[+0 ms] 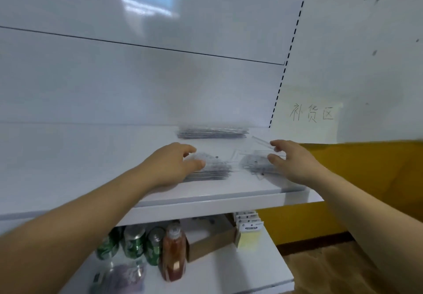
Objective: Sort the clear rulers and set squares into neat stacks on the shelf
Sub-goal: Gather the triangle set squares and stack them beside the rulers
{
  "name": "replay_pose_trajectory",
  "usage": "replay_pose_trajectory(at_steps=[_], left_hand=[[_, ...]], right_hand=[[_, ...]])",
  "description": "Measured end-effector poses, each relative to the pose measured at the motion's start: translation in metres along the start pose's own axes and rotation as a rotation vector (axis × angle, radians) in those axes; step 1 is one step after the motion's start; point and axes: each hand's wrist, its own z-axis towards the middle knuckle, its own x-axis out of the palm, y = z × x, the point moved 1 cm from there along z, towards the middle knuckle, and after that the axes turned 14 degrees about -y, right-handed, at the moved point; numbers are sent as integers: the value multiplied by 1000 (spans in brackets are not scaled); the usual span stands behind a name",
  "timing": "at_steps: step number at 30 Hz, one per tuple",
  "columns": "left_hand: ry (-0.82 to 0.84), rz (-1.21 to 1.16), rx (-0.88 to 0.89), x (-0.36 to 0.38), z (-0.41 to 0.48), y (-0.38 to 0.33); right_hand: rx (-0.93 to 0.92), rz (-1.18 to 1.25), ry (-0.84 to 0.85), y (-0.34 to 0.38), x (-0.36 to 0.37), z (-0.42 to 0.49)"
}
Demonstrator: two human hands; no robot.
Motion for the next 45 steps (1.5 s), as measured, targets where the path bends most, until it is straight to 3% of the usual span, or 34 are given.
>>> replay_pose_trajectory(at_steps=[10,21,30,37,45], left_hand=[[-117,-10,-188,7,-17,-10],[-210,47,-177,13,-31,-10],[-169,75,-163,11,-33,-13],[-93,229,-209,-36,-48,16],[-95,367,-386,-141,-107,134]], right_hand=[[-139,88,111,-27,-1,5],[-235,-35,132,-36,4,5],[-477,-164,202,0,3,6],[-560,-131,268,97,12,16],[-689,-45,386,271,66,-11]])
